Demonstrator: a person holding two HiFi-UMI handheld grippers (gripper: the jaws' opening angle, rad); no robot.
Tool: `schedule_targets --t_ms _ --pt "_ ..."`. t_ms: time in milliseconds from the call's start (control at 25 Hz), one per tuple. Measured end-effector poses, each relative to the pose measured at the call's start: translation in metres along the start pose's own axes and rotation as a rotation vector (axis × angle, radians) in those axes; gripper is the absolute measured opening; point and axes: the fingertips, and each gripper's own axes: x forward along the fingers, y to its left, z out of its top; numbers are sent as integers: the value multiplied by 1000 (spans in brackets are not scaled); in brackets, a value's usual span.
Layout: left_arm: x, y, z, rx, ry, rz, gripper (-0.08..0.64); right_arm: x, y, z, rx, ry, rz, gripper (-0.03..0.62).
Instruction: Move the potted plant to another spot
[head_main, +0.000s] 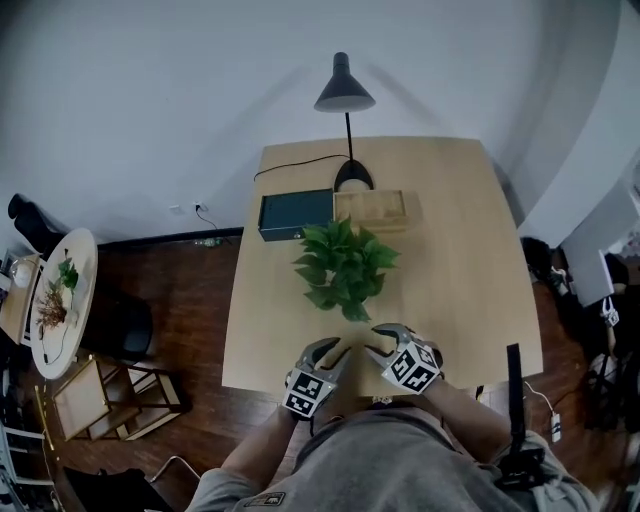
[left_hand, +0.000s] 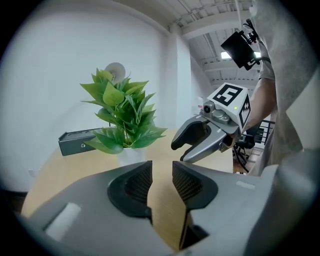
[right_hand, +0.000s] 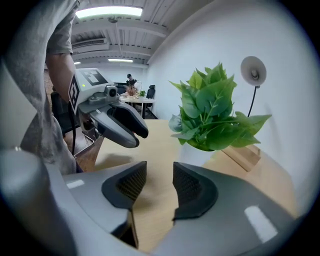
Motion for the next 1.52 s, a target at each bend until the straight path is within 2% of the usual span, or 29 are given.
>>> schedule_targets --t_ms 80,240,520,600,680,720,960,1280,1520 --pt "-14 -3 0 -5 -19 -7 95 -1 16 6 -10 6 -1 162" --pt "-33 -14 -8 -3 -34 -32 83 -8 36 15 -48 25 -18 156" --pt "-66 -26 -20 14 -48 -53 69 -26 49 42 -84 13 -101 149" --pt "-76 -29 -20 24 -57 -53 46 -29 57 47 -80 5 -124 109" --pt "-85 -31 -19 35 -66 -55 0 -33 67 50 -73 0 -145 28" --pt "-88 -33 -18 39 -69 -59 0 -35 72 51 -69 -2 -153 6" --pt "-103 -47 -17 65 -73 -87 0 -43 103 49 -55 -2 -157 6" --pt "-103 -63 -11 64 -73 -57 0 -57 119 33 -29 -16 -136 6" --pt "-95 -84 1 41 -92 -42 0 -71 128 15 40 -40 -109 6"
